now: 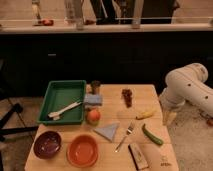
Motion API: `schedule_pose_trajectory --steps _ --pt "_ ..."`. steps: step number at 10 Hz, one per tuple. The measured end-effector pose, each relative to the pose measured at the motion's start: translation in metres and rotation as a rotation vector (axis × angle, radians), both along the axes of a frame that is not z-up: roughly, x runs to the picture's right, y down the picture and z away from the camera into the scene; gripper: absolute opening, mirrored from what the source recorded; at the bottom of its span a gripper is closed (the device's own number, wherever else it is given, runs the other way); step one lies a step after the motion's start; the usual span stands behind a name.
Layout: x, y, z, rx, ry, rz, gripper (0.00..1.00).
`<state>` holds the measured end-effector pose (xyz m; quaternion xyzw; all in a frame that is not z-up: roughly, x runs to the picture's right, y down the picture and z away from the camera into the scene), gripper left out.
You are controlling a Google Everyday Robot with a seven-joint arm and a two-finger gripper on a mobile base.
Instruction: Wipe red bowl with sponge
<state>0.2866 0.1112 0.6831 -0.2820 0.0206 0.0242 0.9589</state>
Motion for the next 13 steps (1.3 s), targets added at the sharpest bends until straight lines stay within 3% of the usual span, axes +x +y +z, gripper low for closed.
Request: schedule_pose_trajectory --steps 2,5,7,10,13 --pt "-0.008 -0.003 0.000 0.048 -0.032 0.010 0.80" --pt "-0.045 -0.020 -0.001 0.162 -0.138 0.032 0.80" --pt "-0.062 -0.032 0.000 0.206 -0.201 0.039 0.80" --pt "-0.111 -0.050 0.007 0.224 -0.292 0.010 0.80" --pt "-0.164 -0.066 0.020 0.206 -0.367 -0.023 0.80"
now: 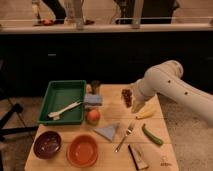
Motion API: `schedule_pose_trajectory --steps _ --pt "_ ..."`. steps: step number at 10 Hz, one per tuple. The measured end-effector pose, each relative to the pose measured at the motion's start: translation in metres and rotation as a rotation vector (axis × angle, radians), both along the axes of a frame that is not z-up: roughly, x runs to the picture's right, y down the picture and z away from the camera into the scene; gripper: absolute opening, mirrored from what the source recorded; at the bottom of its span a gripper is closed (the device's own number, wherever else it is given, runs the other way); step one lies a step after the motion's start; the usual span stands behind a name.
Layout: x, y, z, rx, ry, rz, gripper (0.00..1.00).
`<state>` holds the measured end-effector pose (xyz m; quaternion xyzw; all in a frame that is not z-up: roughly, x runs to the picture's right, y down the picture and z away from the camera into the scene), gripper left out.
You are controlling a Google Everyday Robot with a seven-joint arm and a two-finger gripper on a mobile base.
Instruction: Wipe red bowl with sponge
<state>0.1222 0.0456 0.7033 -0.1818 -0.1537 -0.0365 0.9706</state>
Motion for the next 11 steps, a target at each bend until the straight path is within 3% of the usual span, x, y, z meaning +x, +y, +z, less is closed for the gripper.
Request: schedule_pose_trajectory --steps 2,7,9,11 --pt "-0.014 -0.005 0.007 -0.026 -0.029 -0.018 0.80" --pt "-0.012 -0.004 0.007 -0.025 -0.029 -0.015 0.80" --pt "-0.008 0.001 0.011 -0.027 -0.012 0.053 0.80" --pt "-0.030 0.000 0.024 -0.030 -0.019 0.109 0.80"
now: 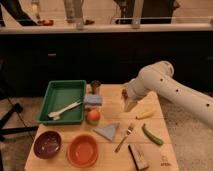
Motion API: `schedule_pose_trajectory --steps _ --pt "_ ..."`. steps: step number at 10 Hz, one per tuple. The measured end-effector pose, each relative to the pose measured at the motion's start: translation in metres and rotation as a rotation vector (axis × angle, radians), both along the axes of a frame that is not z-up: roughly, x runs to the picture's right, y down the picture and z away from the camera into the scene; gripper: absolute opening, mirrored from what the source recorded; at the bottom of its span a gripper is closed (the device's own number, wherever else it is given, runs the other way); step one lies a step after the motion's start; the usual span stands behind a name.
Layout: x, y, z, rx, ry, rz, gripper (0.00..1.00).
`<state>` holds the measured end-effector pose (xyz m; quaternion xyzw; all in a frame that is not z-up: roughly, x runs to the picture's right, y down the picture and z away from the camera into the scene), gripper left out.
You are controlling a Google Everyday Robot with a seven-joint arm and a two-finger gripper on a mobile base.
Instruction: Wipe red bowl with sponge
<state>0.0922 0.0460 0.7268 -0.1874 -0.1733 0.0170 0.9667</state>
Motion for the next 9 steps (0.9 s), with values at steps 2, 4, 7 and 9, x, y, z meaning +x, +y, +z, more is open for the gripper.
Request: schedule_pose_trajectory --steps 2,4,7,9 --pt "-0.027 -0.004 0.012 -0.005 -0.022 0.038 0.80" --pt "-0.042 -0.008 0.021 -0.017 -0.056 0.081 0.80" --pt "-0.064 -0.010 0.034 -0.051 -0.122 0.123 0.80" --pt "-0.076 -0.012 0.043 -0.075 -0.154 0.138 0.80"
